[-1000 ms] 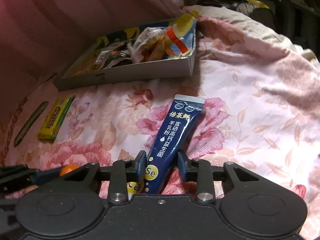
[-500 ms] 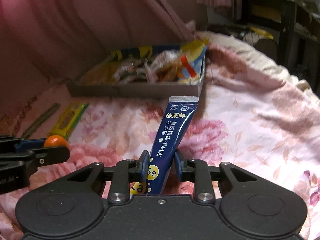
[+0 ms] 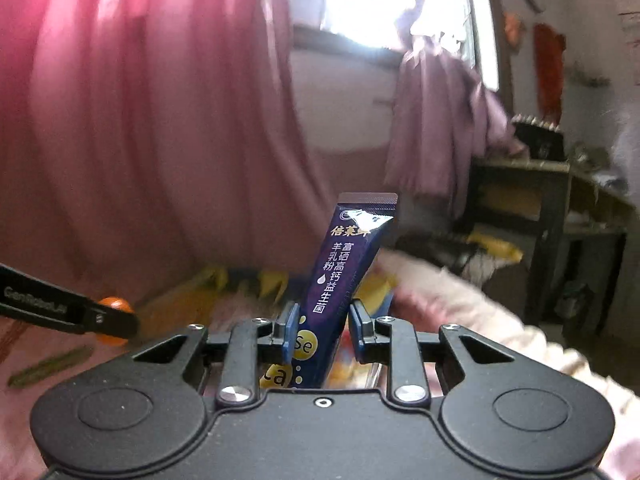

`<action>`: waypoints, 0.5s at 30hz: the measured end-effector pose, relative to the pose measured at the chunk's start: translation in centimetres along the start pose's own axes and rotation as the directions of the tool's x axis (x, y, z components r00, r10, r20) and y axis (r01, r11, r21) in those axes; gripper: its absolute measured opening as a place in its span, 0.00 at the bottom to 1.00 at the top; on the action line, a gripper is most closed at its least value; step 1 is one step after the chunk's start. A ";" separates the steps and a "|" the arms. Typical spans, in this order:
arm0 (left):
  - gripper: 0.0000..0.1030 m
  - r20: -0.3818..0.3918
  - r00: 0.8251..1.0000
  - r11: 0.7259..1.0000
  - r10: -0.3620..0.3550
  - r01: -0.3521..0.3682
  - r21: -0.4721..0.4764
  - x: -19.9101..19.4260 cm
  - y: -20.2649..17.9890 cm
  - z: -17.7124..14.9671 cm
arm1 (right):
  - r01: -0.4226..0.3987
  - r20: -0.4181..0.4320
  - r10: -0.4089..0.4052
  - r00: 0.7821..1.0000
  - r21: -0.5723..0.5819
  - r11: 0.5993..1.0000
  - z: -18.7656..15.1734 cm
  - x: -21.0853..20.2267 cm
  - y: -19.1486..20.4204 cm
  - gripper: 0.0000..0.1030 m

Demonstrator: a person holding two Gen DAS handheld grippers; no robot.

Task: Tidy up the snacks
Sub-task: 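Lift and carry the orange candy and blue tube over the tray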

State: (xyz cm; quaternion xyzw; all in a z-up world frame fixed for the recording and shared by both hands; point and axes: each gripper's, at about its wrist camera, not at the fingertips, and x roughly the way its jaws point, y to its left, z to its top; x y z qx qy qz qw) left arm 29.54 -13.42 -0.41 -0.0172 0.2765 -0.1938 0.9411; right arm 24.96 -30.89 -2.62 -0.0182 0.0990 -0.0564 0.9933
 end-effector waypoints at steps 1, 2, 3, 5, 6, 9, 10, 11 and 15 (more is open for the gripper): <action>0.30 0.015 1.000 1.000 0.005 -0.005 0.002 0.7 0.1 0.8 | 0.010 0.021 -0.010 1.000 0.007 1.000 0.4 0.8 -0.3 0.28; 0.30 0.027 1.000 1.000 0.008 -0.008 0.000 1.5 0.1 1.6 | 0.021 0.043 -0.021 0.999 0.004 1.000 0.7 1.8 -0.6 0.28; 0.30 0.035 0.999 1.000 0.010 -0.009 -0.002 2.4 0.2 2.2 | 0.028 0.059 -0.028 0.998 -0.005 1.000 0.8 2.6 -0.9 0.28; 0.30 0.045 0.999 1.000 0.011 -0.011 -0.010 4.6 0.2 3.5 | 0.041 0.079 -0.039 0.996 -0.030 0.999 0.8 4.5 -1.5 0.28; 0.30 0.048 0.999 1.000 0.012 -0.011 -0.018 5.9 0.3 4.0 | 0.048 0.083 -0.045 0.996 -0.039 0.998 0.6 5.5 -1.9 0.28; 0.30 0.051 0.999 0.999 0.013 -0.010 -0.049 9.6 0.4 4.9 | 0.066 0.071 -0.063 0.995 -0.035 0.997 -0.1 8.5 -2.8 0.28; 0.30 0.048 0.999 0.998 0.013 -0.011 -0.058 10.6 0.5 4.9 | 0.072 0.066 -0.070 0.995 -0.027 0.997 -0.4 9.4 -3.1 0.28; 0.30 0.041 0.999 0.998 0.014 -0.012 -0.065 11.8 0.6 5.0 | 0.076 0.060 -0.075 0.995 -0.020 0.997 -0.7 10.1 -3.3 0.28; 0.30 0.011 1.000 0.998 0.020 -0.019 -0.063 15.3 1.1 4.6 | 0.071 0.012 -0.071 0.997 0.006 0.997 -1.9 12.1 -3.8 0.27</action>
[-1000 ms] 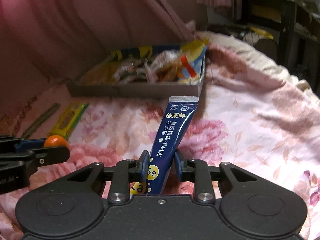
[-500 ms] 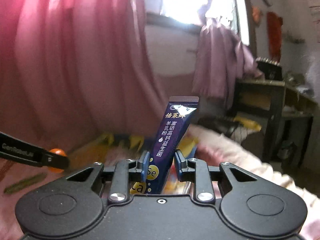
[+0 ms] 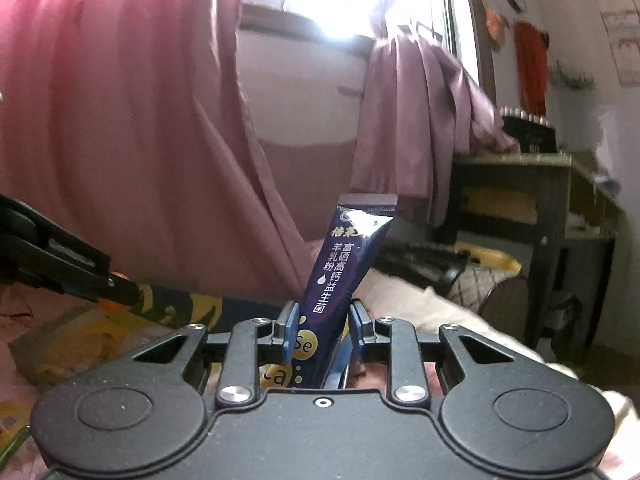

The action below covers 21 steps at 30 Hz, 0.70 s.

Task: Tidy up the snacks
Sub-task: 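Lift and carry the orange candy and blue tube over the tray, then open the left tool to drop the orange candy while the right tool releases the blue tube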

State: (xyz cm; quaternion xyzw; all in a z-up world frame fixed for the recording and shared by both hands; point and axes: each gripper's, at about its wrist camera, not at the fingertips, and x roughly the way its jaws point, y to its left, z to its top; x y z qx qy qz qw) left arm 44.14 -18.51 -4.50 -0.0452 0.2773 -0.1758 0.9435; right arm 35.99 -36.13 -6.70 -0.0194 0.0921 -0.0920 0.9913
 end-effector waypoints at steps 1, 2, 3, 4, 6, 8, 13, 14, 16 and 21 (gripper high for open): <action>0.30 -0.010 1.000 1.000 0.003 -0.003 -0.001 0.7 0.1 -0.2 | -0.005 -0.020 0.005 1.000 0.002 1.000 -0.3 0.4 -0.1 0.27; 0.30 -0.020 1.000 1.000 0.004 -0.004 -0.008 1.3 0.3 -0.5 | -0.012 -0.039 0.012 0.999 0.003 1.000 -0.6 0.7 -0.1 0.27; 0.30 -0.027 1.000 1.000 0.006 -0.006 -0.015 1.7 0.5 -0.8 | -0.014 -0.048 0.014 0.999 0.006 1.000 -0.8 0.9 -0.1 0.27; 0.30 -0.032 0.999 1.000 0.007 -0.007 -0.021 2.0 0.6 -1.0 | -0.018 -0.059 0.019 0.998 0.009 1.000 -1.0 1.1 -0.1 0.27; 0.30 -0.041 0.999 1.000 0.008 -0.009 -0.030 2.5 0.9 -1.5 | -0.026 -0.085 0.027 0.996 0.011 1.000 -1.2 1.4 0.0 0.23; 0.30 -0.051 0.999 0.999 0.012 -0.013 -0.035 2.8 1.0 -2.0 | -0.033 -0.103 0.034 0.994 0.013 0.999 -1.4 1.6 0.1 0.14; 0.30 -0.057 0.998 0.999 0.020 -0.022 -0.041 3.1 1.3 -2.7 | -0.046 -0.158 0.049 0.986 0.020 0.999 -2.1 2.4 0.5 0.13; 0.30 -0.056 0.998 0.999 0.020 -0.022 -0.042 3.1 1.3 -2.8 | -0.050 -0.165 0.052 0.985 0.019 0.999 -2.2 2.5 0.6 0.13; 0.30 -0.056 0.998 0.999 0.023 -0.025 -0.042 3.1 1.2 -2.7 | -0.052 -0.172 0.055 0.984 0.019 0.998 -2.2 2.6 0.7 0.13; 0.30 -0.056 0.998 0.999 0.022 -0.025 -0.043 3.1 1.2 -2.7 | -0.052 -0.179 0.056 0.982 0.029 0.998 -2.1 2.7 0.7 0.14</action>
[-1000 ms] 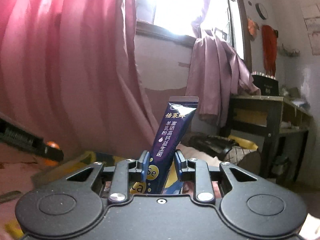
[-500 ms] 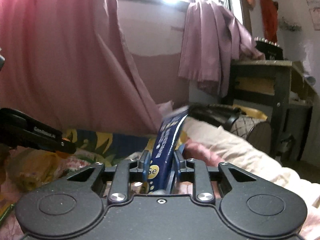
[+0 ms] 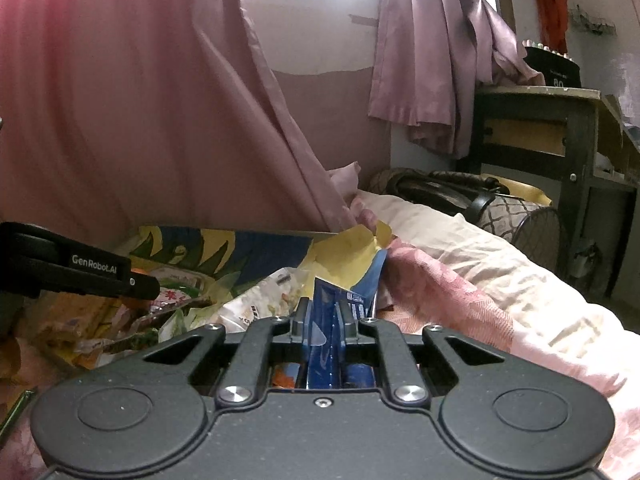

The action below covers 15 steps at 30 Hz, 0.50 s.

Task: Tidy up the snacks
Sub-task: 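Open the left tool to drop the orange candy while the right tool releases the blue tube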

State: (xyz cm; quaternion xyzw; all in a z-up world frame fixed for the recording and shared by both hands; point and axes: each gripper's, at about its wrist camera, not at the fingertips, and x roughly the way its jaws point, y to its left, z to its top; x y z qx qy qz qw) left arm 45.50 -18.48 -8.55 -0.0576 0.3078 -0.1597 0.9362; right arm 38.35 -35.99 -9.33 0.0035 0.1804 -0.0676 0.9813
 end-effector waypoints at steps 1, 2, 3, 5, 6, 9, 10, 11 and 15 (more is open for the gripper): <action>0.30 0.000 1.000 1.000 0.000 0.000 -0.001 0.0 0.0 0.0 | 0.000 0.000 0.000 1.000 0.002 1.000 0.0 0.0 0.0 0.14; 0.30 -0.001 1.000 1.000 0.000 0.000 -0.004 0.0 0.0 0.0 | 0.000 0.000 0.000 1.000 0.004 1.000 0.0 0.0 0.0 0.16; 0.30 -0.003 1.000 1.000 0.001 -0.001 -0.007 0.0 -0.1 0.0 | 0.001 -0.001 -0.001 1.000 0.006 1.000 0.0 0.0 0.0 0.16; 0.30 -0.006 1.000 1.000 0.004 -0.004 -0.013 0.0 0.0 0.1 | 0.001 0.000 -0.001 1.000 0.011 1.000 0.1 -0.1 -0.1 0.17; 0.30 -0.006 1.000 1.000 0.003 -0.003 -0.014 -0.1 -0.1 0.2 | 0.000 0.000 0.000 1.000 0.014 1.000 0.1 -0.1 -0.1 0.18; 0.31 -0.001 1.000 1.000 0.002 -0.002 -0.014 -0.3 -0.2 0.4 | -0.003 0.002 0.003 1.000 0.021 1.000 0.3 -0.2 -0.2 0.24; 0.33 -0.001 1.000 1.000 0.001 -0.001 -0.014 -0.4 -0.2 0.4 | -0.004 0.002 0.004 1.000 0.023 1.000 0.3 -0.2 -0.2 0.25; 0.34 -0.001 1.000 1.000 0.000 0.000 -0.014 -0.4 -0.3 0.5 | -0.006 0.002 0.006 1.000 0.024 1.000 0.3 -0.3 -0.2 0.27; 0.43 0.002 1.000 1.000 0.002 -0.002 -0.009 -0.7 -0.4 0.6 | -0.012 0.001 0.012 1.000 0.029 1.000 0.4 -0.3 -0.2 0.32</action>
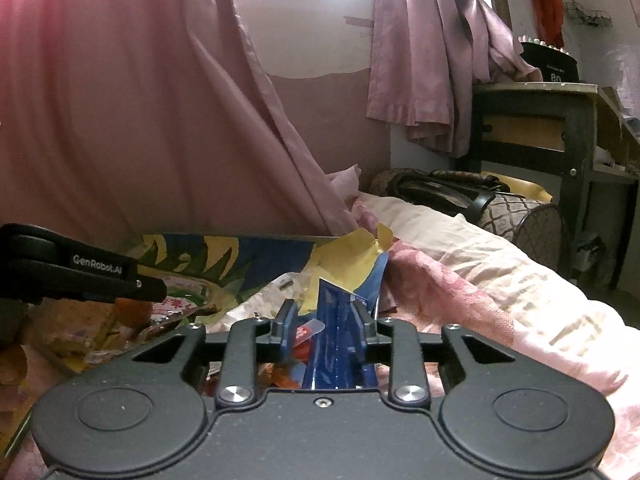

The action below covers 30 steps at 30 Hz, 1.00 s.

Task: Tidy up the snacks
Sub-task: 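Open the left tool to drop the orange candy while the right tool releases the blue tube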

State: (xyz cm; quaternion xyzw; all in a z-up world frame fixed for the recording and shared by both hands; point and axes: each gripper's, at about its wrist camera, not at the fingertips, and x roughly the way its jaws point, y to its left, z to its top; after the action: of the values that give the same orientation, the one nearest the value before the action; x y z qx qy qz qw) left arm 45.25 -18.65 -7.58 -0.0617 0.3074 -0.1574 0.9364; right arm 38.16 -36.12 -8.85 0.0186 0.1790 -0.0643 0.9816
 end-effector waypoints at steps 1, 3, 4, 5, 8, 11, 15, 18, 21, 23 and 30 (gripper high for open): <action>0.44 0.000 1.000 1.000 0.000 0.000 0.001 -0.1 0.0 0.0 | 0.000 0.000 0.000 1.000 0.002 1.000 0.0 0.0 0.0 0.33; 0.48 0.002 1.000 1.000 0.003 -0.003 -0.001 -0.2 0.0 0.0 | -0.001 0.002 0.001 1.000 0.007 1.000 0.1 -0.1 0.0 0.37; 0.49 0.002 1.000 1.000 0.005 -0.005 -0.005 -0.3 0.0 0.0 | -0.001 0.002 0.001 1.000 0.011 1.000 0.1 -0.1 -0.1 0.39; 0.50 0.003 1.000 1.000 0.006 -0.006 -0.013 -0.3 0.0 0.0 | -0.002 0.003 0.002 1.000 0.017 1.000 0.2 -0.2 -0.1 0.43; 0.55 0.010 1.000 0.999 0.012 -0.012 -0.036 -0.6 0.2 0.0 | -0.002 0.011 0.002 1.000 0.030 1.000 0.4 -0.3 -0.3 0.51; 0.61 0.018 1.000 0.999 0.019 -0.019 -0.033 -0.7 0.2 0.0 | -0.006 0.017 0.005 1.000 0.044 0.999 0.5 -0.4 -0.5 0.56; 0.74 0.037 0.999 0.999 0.029 -0.027 -0.034 -1.3 0.1 0.1 | -0.009 0.025 0.008 1.000 0.058 0.998 0.7 -0.6 -0.6 0.64; 0.85 0.060 0.997 0.998 0.044 -0.041 -0.047 -2.0 0.2 0.2 | -0.010 0.040 0.007 0.999 0.068 0.998 1.2 -1.1 -0.6 0.71; 0.94 0.086 0.995 0.996 0.058 -0.052 -0.071 -3.3 0.4 0.5 | -0.008 0.068 0.003 0.998 0.075 0.997 1.8 -2.0 -0.6 0.81; 0.97 0.118 0.990 0.994 0.074 -0.064 -0.087 -4.6 0.6 0.7 | -0.010 0.091 0.003 0.996 0.080 0.997 2.4 -2.8 -0.6 0.85; 1.00 0.213 0.971 0.992 0.105 -0.087 -0.095 -10.6 0.9 1.1 | -0.027 0.205 0.010 0.979 0.080 0.996 4.6 -7.8 0.2 0.99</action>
State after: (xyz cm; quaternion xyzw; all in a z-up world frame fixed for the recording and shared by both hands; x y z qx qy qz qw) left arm 38.08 -14.21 -1.01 -0.1033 0.2119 -0.0911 0.9675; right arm 32.50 -35.29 -1.76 0.0542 0.0742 -0.0639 0.9937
